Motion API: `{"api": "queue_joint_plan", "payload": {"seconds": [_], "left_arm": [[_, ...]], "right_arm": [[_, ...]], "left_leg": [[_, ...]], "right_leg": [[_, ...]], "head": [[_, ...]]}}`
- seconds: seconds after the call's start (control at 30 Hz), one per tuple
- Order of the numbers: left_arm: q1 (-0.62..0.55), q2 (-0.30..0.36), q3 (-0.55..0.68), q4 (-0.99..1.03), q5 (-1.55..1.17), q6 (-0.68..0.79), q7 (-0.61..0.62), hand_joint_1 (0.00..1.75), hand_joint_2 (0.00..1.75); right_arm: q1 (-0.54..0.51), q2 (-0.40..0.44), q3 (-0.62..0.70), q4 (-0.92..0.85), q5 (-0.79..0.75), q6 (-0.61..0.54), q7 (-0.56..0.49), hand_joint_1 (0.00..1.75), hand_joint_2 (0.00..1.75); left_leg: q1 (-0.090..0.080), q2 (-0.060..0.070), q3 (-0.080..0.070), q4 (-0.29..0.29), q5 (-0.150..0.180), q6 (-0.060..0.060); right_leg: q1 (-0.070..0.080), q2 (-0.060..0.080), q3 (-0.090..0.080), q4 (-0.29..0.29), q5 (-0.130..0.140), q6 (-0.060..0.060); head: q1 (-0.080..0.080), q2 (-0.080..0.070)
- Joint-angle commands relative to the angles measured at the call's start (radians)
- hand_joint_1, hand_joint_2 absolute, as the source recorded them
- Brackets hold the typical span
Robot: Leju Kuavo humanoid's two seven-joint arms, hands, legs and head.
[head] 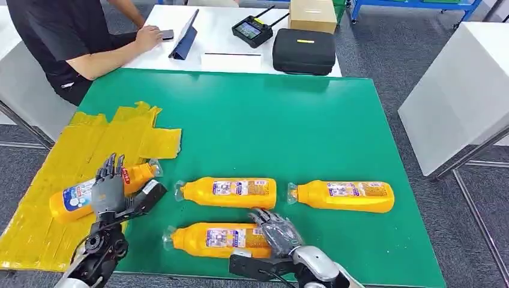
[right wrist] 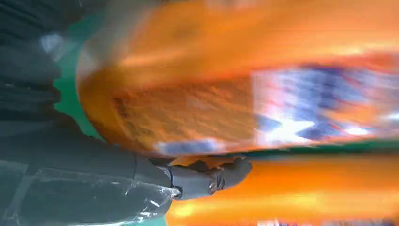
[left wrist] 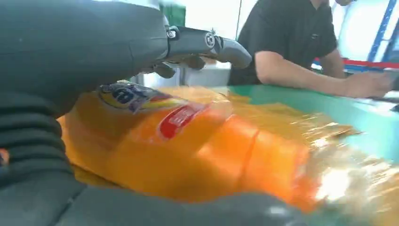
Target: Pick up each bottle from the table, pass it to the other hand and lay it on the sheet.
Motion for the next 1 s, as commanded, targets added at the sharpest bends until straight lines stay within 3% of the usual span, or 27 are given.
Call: {"api": "queue_joint_plan", "payload": {"seconds": [0.03,0.17,0.2,0.23,0.43,0.77,0.97,1.0], "left_arm": [[-0.024,-0.005,-0.030,-0.087,0.175,-0.024,-0.084,0.00,0.00],[0.001,-0.001,-0.065,-0.188,0.346,-0.006,-0.166,0.00,0.00],[0.008,-0.003,-0.078,-0.227,0.392,-0.019,-0.171,0.00,0.00],[0.011,-0.003,-0.087,-0.243,0.397,-0.011,-0.161,0.00,0.00],[0.030,0.003,-0.092,-0.281,0.441,-0.011,-0.160,0.00,0.00],[0.022,0.004,-0.077,-0.234,0.525,-0.008,-0.189,0.00,0.00],[0.035,0.002,-0.055,-0.256,0.589,-0.044,-0.197,0.00,0.00],[0.048,-0.005,-0.019,-0.284,0.671,-0.104,-0.195,0.00,0.00]], "right_arm": [[-0.075,0.045,0.107,0.253,-0.031,-0.017,-0.026,0.00,1.75],[-0.089,0.080,0.155,0.317,-0.063,-0.020,-0.049,0.00,1.75],[-0.080,0.094,0.168,0.336,-0.065,-0.021,-0.050,0.33,1.75],[-0.077,0.100,0.174,0.348,-0.066,-0.026,-0.052,1.75,1.75],[-0.076,0.097,0.178,0.358,-0.069,-0.043,-0.057,1.75,1.75],[-0.083,0.083,0.157,0.370,-0.135,-0.074,-0.100,1.75,1.75],[-0.063,0.063,0.144,0.329,-0.148,-0.088,-0.094,1.75,1.75],[-0.040,0.056,0.112,0.291,-0.177,-0.109,-0.095,1.75,1.75]], "left_leg": [[0.001,-0.002,0.004,0.000,-0.001,0.001],[0.002,0.000,0.008,0.000,-0.002,0.000],[0.002,0.001,0.006,-0.001,-0.001,0.000],[0.002,0.000,0.007,-0.001,-0.001,0.000],[0.004,0.003,0.016,-0.001,-0.004,-0.003],[0.006,0.003,0.019,-0.002,-0.005,-0.003],[0.006,0.003,0.018,-0.002,-0.005,-0.004],[0.006,0.002,0.018,-0.002,-0.005,-0.003]], "right_leg": [[0.002,-0.001,0.005,-0.001,-0.001,-0.005],[0.003,0.000,0.006,-0.001,-0.001,-0.007],[0.002,0.000,0.005,-0.001,0.000,-0.005],[0.003,0.000,0.006,-0.001,0.000,-0.006],[0.004,0.002,0.003,-0.001,-0.004,-0.012],[0.006,0.002,0.006,-0.002,-0.003,-0.009],[0.006,0.002,0.005,-0.002,-0.003,-0.009],[0.006,0.001,0.006,-0.002,-0.003,-0.010]], "head": [[0.000,0.000],[0.000,0.000],[0.000,0.000],[0.000,0.000],[0.000,0.000],[0.000,0.000],[0.000,0.000],[0.000,0.000]]}}
